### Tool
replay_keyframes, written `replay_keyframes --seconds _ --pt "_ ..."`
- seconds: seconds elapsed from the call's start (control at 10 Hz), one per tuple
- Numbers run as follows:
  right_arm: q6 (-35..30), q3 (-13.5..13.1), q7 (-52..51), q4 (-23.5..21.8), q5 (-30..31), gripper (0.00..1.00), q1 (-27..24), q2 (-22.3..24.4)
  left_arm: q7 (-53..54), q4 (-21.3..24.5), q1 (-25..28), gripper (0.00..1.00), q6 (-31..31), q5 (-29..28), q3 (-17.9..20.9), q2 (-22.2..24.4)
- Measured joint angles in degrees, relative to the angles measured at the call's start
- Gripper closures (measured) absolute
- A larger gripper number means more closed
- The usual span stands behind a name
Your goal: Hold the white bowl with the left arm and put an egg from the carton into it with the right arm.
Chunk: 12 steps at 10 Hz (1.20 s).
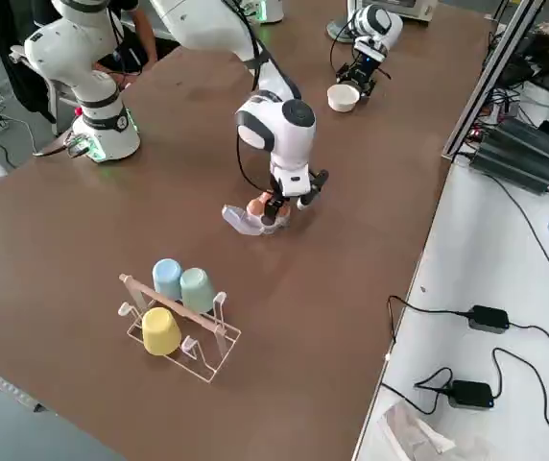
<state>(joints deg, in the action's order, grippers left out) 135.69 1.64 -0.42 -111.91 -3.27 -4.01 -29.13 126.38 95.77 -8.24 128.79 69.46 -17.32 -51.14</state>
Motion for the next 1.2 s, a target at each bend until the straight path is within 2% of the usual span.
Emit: replay_keyframes --seconds 0.3,0.5,0.6,0.7,1.2 --pt "0.0 0.0 0.0 -0.6 0.0 0.2 0.0 0.0 0.0 0.0 0.0 0.01 0.0 0.1 -0.1 0.0" --pt "0.0 0.0 0.0 -0.8 0.0 0.24 0.0 0.0 0.0 0.0 0.0 0.01 0.0 0.3 -0.1 0.0" --pt "0.0 0.0 0.0 -0.8 0.0 0.33 0.0 0.0 0.0 0.0 0.0 0.01 0.0 0.3 -0.1 0.0" --pt "0.0 0.1 0.0 -0.8 0.0 0.35 0.0 0.1 0.0 0.0 0.0 0.01 0.0 0.3 -0.1 0.0" --pt "0.8 0.0 0.1 -0.8 0.0 0.35 0.0 0.1 1.1 0.0 0.1 0.01 0.0 0.3 -0.1 0.0"
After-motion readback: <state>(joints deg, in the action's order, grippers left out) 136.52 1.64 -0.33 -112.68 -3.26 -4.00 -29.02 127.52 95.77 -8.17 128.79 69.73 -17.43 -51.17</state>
